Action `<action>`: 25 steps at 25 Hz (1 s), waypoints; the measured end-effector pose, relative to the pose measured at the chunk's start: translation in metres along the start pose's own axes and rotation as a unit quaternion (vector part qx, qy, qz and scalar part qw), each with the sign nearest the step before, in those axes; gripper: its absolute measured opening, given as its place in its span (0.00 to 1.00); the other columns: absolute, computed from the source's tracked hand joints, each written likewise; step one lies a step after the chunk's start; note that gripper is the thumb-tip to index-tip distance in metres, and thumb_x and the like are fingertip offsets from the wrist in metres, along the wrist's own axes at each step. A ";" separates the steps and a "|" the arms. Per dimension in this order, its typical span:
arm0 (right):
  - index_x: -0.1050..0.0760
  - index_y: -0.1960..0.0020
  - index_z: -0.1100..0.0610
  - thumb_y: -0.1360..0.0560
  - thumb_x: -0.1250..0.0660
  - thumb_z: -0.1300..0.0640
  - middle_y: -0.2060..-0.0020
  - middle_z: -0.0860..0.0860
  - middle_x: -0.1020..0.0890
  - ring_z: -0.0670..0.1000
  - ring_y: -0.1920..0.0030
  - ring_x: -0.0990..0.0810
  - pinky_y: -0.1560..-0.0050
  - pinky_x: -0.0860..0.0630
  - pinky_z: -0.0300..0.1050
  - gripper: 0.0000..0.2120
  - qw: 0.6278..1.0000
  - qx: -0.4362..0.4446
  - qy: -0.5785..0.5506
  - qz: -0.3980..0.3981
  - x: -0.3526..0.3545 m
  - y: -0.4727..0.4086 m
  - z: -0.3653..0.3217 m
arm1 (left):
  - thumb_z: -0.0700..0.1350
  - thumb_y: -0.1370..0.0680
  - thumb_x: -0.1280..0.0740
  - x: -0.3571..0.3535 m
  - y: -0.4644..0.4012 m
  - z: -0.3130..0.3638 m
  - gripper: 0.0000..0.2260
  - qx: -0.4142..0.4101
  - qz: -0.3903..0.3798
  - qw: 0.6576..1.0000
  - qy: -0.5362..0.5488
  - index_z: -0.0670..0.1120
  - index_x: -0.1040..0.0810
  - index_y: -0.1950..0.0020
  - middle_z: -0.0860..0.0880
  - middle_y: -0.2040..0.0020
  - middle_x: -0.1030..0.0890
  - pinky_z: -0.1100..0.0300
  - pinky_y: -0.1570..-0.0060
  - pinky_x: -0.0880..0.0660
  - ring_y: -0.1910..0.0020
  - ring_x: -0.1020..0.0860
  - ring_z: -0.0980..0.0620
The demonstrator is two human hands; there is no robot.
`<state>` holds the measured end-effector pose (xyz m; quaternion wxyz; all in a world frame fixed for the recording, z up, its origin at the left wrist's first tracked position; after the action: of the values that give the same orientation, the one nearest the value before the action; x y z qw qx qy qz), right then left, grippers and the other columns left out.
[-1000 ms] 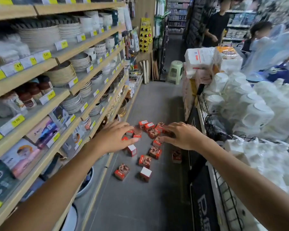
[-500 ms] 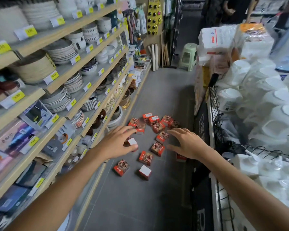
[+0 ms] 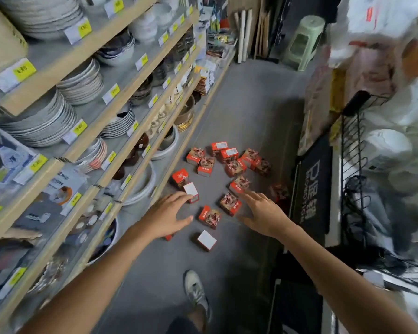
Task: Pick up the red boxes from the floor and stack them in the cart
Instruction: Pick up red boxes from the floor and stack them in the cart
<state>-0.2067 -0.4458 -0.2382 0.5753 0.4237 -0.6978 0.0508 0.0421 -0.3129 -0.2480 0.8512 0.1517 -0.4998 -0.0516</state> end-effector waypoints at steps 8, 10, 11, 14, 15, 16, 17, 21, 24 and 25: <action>0.42 0.20 0.44 0.21 0.35 0.39 0.21 0.46 0.37 0.55 0.21 0.39 0.25 0.36 0.56 0.33 0.996 -0.017 -0.040 -0.073 -0.049 -0.144 0.059 | 0.57 0.21 0.33 -0.066 -0.122 -0.066 0.28 0.064 -0.069 0.995 0.030 0.49 0.33 0.24 0.50 0.26 0.30 0.56 0.30 0.35 0.28 0.31 0.49; 0.43 0.20 0.43 0.20 0.36 0.38 0.20 0.45 0.38 0.56 0.21 0.39 0.25 0.35 0.57 0.33 0.994 -0.013 -0.045 -0.096 -0.070 -0.183 0.081 | 0.62 0.24 0.36 -0.093 -0.151 -0.085 0.30 0.090 -0.084 0.992 0.038 0.49 0.31 0.25 0.50 0.29 0.27 0.55 0.31 0.32 0.30 0.29 0.48; 0.44 0.20 0.43 0.20 0.37 0.38 0.20 0.45 0.39 0.56 0.21 0.39 0.25 0.36 0.57 0.33 0.993 -0.008 -0.042 -0.109 -0.082 -0.204 0.093 | 0.65 0.26 0.39 -0.112 -0.164 -0.096 0.32 0.105 -0.085 0.990 0.047 0.49 0.29 0.26 0.50 0.31 0.26 0.53 0.32 0.31 0.31 0.27 0.47; 0.47 0.19 0.42 0.19 0.38 0.36 0.18 0.47 0.43 0.58 0.20 0.40 0.25 0.36 0.58 0.34 0.989 -0.004 -0.039 -0.139 -0.125 -0.258 0.125 | 0.64 0.25 0.39 -0.171 -0.197 -0.130 0.31 0.126 -0.097 0.986 0.054 0.48 0.28 0.28 0.48 0.33 0.24 0.55 0.31 0.34 0.32 0.27 0.47; 0.47 0.19 0.42 0.20 0.38 0.36 0.18 0.47 0.42 0.58 0.20 0.40 0.25 0.36 0.58 0.34 0.989 -0.007 -0.041 -0.144 -0.143 -0.276 0.137 | 0.60 0.23 0.35 -0.191 -0.208 -0.140 0.28 0.130 -0.109 0.984 0.058 0.48 0.28 0.27 0.48 0.31 0.25 0.57 0.30 0.35 0.30 0.28 0.47; 0.47 0.19 0.42 0.20 0.37 0.36 0.19 0.48 0.40 0.58 0.21 0.39 0.25 0.36 0.59 0.35 0.988 -0.008 -0.041 -0.149 -0.163 -0.294 0.147 | 0.57 0.22 0.33 -0.215 -0.218 -0.151 0.26 0.129 -0.113 0.983 0.069 0.48 0.29 0.26 0.48 0.28 0.27 0.57 0.29 0.36 0.28 0.30 0.48; 0.47 0.19 0.42 0.21 0.37 0.36 0.19 0.48 0.39 0.58 0.21 0.39 0.25 0.36 0.59 0.35 0.987 -0.012 -0.042 -0.155 -0.184 -0.310 0.156 | 0.54 0.21 0.32 -0.239 -0.227 -0.162 0.26 0.129 -0.117 0.982 0.077 0.48 0.30 0.26 0.49 0.27 0.28 0.58 0.28 0.37 0.27 0.31 0.49; 0.46 0.19 0.43 0.21 0.35 0.37 0.20 0.48 0.38 0.58 0.22 0.37 0.26 0.35 0.59 0.35 0.984 -0.025 -0.053 -0.169 -0.268 -0.362 0.181 | 0.56 0.21 0.32 -0.341 -0.251 -0.206 0.28 0.135 -0.139 0.977 0.089 0.50 0.33 0.24 0.50 0.25 0.31 0.56 0.28 0.36 0.26 0.33 0.49; 0.44 0.20 0.44 0.22 0.32 0.40 0.22 0.49 0.34 0.58 0.24 0.33 0.27 0.32 0.58 0.36 0.981 -0.038 -0.091 -0.167 -0.340 -0.394 0.196 | 0.56 0.24 0.28 -0.426 -0.264 -0.237 0.32 0.156 -0.152 0.969 0.112 0.50 0.33 0.24 0.50 0.24 0.31 0.61 0.33 0.35 0.26 0.32 0.48; 0.43 0.20 0.45 0.22 0.31 0.41 0.23 0.50 0.32 0.58 0.24 0.33 0.27 0.31 0.57 0.36 0.980 -0.041 -0.103 -0.165 -0.364 -0.404 0.202 | 0.59 0.26 0.27 -0.453 -0.269 -0.247 0.35 0.187 -0.153 0.961 0.134 0.50 0.35 0.23 0.51 0.24 0.32 0.59 0.31 0.34 0.26 0.32 0.47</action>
<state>-0.1051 -0.6213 -0.7812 0.5179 0.5123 -0.6751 -0.1171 0.0486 -0.4086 -0.8219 0.8490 0.3881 -0.3523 -0.0661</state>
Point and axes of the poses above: each hand's wrist, its own y-axis away from the middle knuckle, its own x-axis out of the back of the hand, z = x × y, the point moved 3 cm from there along -y, towards the middle knuckle
